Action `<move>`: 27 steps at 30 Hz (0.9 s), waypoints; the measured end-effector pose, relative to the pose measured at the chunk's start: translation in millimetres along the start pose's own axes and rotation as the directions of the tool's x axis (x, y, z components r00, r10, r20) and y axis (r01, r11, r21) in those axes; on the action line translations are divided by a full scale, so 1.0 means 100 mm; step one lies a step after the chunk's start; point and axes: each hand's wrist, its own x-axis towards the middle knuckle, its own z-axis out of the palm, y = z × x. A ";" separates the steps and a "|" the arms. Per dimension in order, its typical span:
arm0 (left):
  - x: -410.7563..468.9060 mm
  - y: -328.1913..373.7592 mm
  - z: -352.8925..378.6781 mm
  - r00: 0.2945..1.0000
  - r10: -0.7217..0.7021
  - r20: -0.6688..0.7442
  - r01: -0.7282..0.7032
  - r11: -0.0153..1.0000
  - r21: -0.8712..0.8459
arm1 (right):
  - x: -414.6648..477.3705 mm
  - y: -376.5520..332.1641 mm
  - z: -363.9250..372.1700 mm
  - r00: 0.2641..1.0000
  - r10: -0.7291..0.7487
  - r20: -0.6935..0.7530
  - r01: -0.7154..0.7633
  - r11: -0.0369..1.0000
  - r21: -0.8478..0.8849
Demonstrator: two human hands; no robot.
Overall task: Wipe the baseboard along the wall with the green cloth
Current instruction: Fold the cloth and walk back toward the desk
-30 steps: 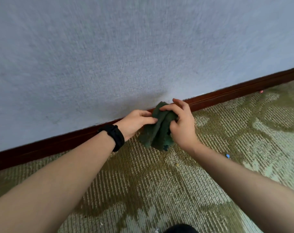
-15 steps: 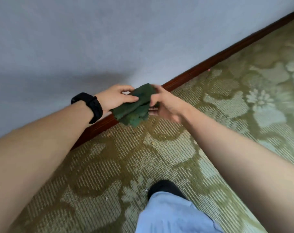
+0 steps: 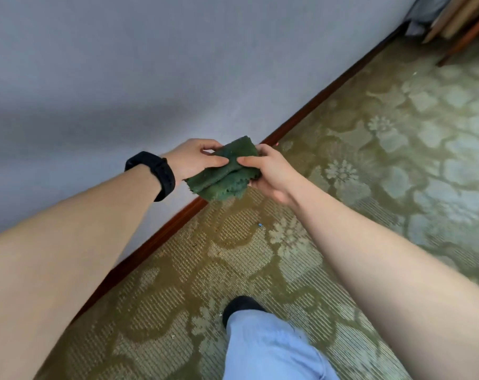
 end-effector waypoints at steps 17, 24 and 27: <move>-0.73 1.27 0.03 0.994 0.051 0.100 -0.062 0.991 0.118 | -1.14 -0.85 0.16 0.975 -0.128 -0.180 0.152 0.980 0.128; -1.14 1.97 0.04 0.985 0.139 0.103 -0.145 0.988 0.056 | -1.65 -1.52 0.18 0.955 -0.201 -0.218 0.218 0.974 0.056; -1.25 2.40 0.03 0.980 0.174 0.097 -0.179 0.983 0.048 | -1.86 -1.94 0.18 0.942 -0.236 -0.239 0.251 0.967 0.036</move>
